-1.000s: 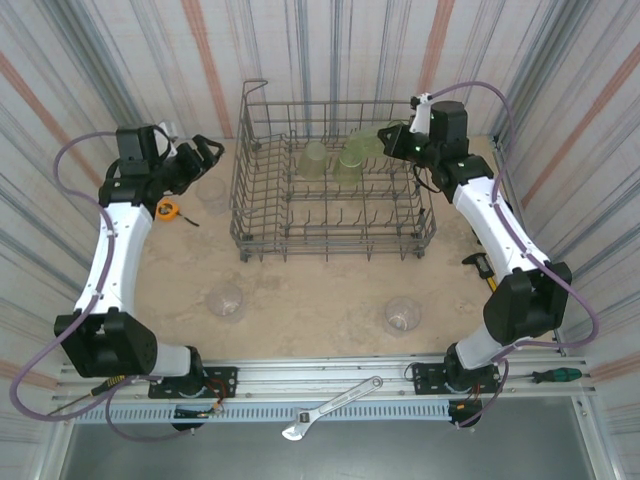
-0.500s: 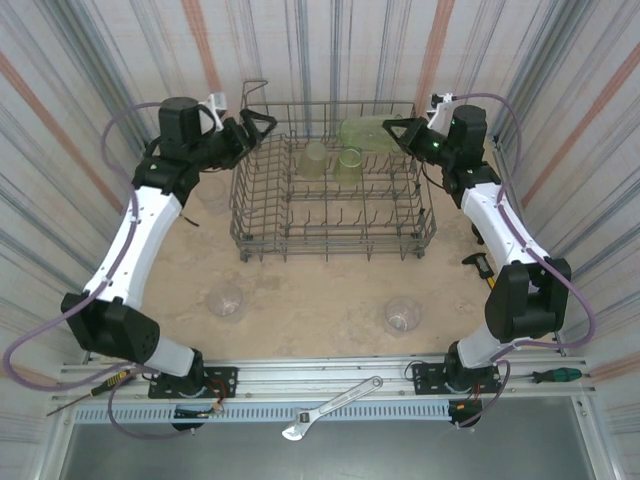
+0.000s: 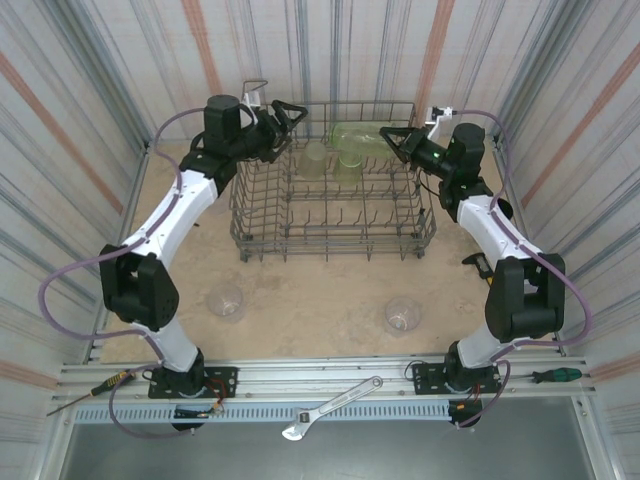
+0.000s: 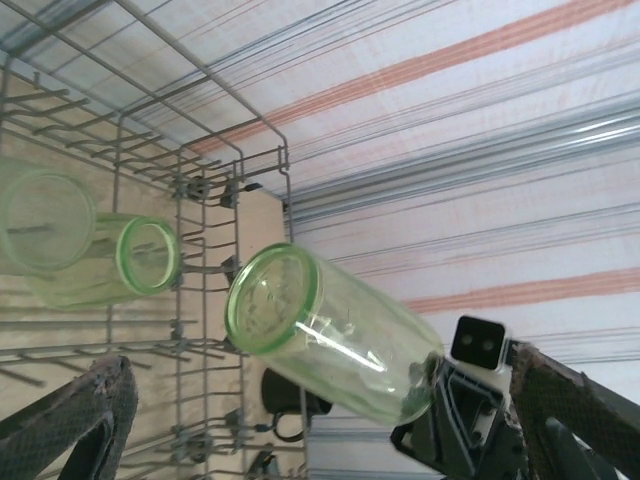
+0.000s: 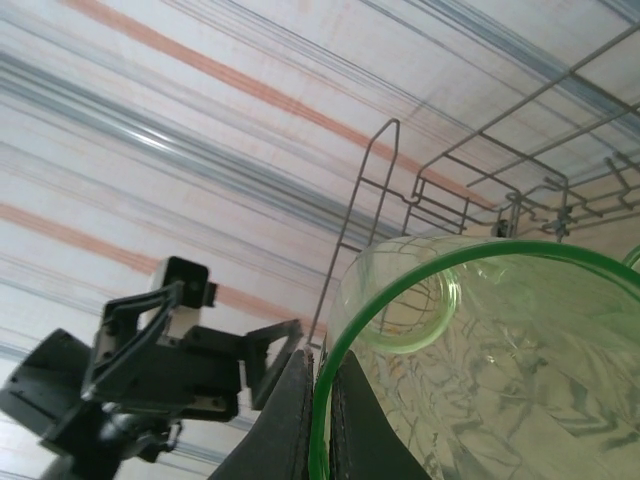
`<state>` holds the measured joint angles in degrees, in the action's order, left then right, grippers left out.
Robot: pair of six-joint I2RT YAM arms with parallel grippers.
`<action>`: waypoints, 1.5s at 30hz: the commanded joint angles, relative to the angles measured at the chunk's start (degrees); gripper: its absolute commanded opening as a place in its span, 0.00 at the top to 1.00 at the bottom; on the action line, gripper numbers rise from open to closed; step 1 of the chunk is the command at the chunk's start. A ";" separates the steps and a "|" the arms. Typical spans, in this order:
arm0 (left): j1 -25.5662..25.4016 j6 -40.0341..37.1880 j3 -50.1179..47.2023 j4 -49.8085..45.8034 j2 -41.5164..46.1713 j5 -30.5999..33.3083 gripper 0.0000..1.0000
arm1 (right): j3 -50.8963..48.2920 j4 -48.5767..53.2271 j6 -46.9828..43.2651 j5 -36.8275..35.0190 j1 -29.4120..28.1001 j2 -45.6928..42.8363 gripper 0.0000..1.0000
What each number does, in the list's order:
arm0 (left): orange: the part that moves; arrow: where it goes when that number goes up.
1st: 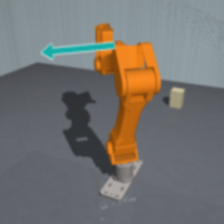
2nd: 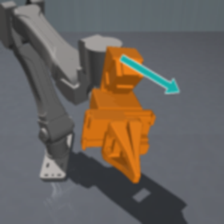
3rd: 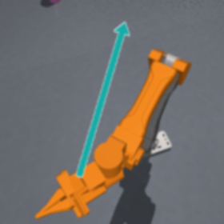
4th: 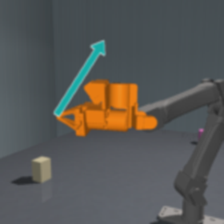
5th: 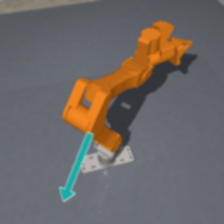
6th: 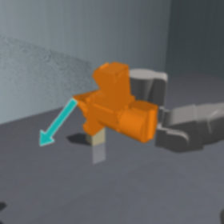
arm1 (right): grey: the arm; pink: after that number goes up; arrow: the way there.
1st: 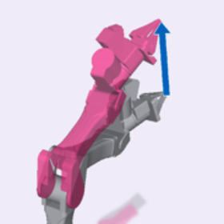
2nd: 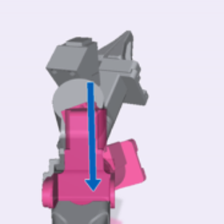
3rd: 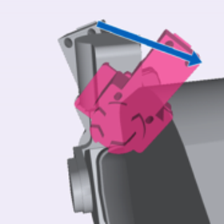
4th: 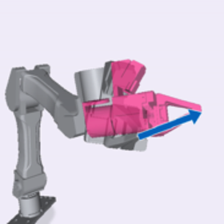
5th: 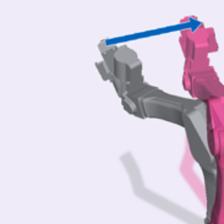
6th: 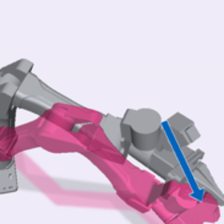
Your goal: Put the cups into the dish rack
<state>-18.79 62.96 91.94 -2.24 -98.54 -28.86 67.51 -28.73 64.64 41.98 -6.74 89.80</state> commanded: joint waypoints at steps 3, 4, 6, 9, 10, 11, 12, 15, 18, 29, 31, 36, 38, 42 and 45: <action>-0.79 9.64 -1.72 10.48 -2.51 -0.81 0.01 | -1.30 -10.85 7.01 1.35 0.33 -2.20 1.00; -0.98 10.15 -1.73 10.91 -2.97 -0.56 0.01 | -1.72 -11.81 7.76 1.44 0.34 -2.13 1.00; -1.38 10.73 -1.67 11.46 -3.58 0.00 0.01 | -2.23 -13.85 9.27 1.70 0.38 -1.74 1.00; -1.94 11.79 -1.43 12.23 -4.76 0.70 0.01 | -3.03 -16.74 11.49 1.79 0.33 -1.39 1.00; -2.15 12.29 -1.17 12.66 -5.39 0.71 0.01 | -3.27 -17.36 12.06 1.74 0.33 -1.41 1.00; -2.47 12.74 -0.94 12.93 -5.83 0.61 0.01 | -3.32 -17.80 12.47 1.71 0.24 -1.35 1.00; -2.65 13.17 -0.52 13.13 -6.36 0.69 0.01 | -3.36 -18.33 12.83 1.72 0.11 -1.26 1.00; -3.25 14.11 0.51 13.81 -7.98 0.65 0.01 | -3.42 -19.56 13.70 1.71 -0.25 -1.00 1.00; -3.38 16.02 1.26 15.57 -9.56 -0.40 0.02 | -3.35 -20.08 14.60 1.88 -0.40 -0.80 1.00; -4.01 19.11 2.39 18.23 -10.23 0.41 0.03 | -5.98 -21.15 15.34 1.71 -0.81 -1.06 1.00; -3.47 19.72 2.04 18.83 -9.93 0.34 0.03 | -6.79 -21.02 15.14 1.54 -0.59 -1.65 1.00; -3.45 20.27 2.36 18.92 -10.09 -1.30 0.02 | -6.42 -20.33 14.47 1.83 -0.47 -1.83 1.00; -3.45 20.53 2.18 18.15 -9.96 -2.19 0.02 | -6.16 -20.23 14.55 1.75 -0.55 -1.73 1.00; -3.67 21.14 0.50 19.62 -9.24 -2.34 0.02 | -5.13 -20.00 14.74 1.77 -0.64 -0.90 1.00; -4.05 20.54 0.44 18.96 -9.30 -2.43 0.03 | -4.49 -20.57 14.99 1.54 -1.03 -0.37 1.00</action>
<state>-22.52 83.29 92.66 15.31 -109.62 -30.22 60.53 -46.28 79.09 43.38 -7.27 89.80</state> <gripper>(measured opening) 0.977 0.073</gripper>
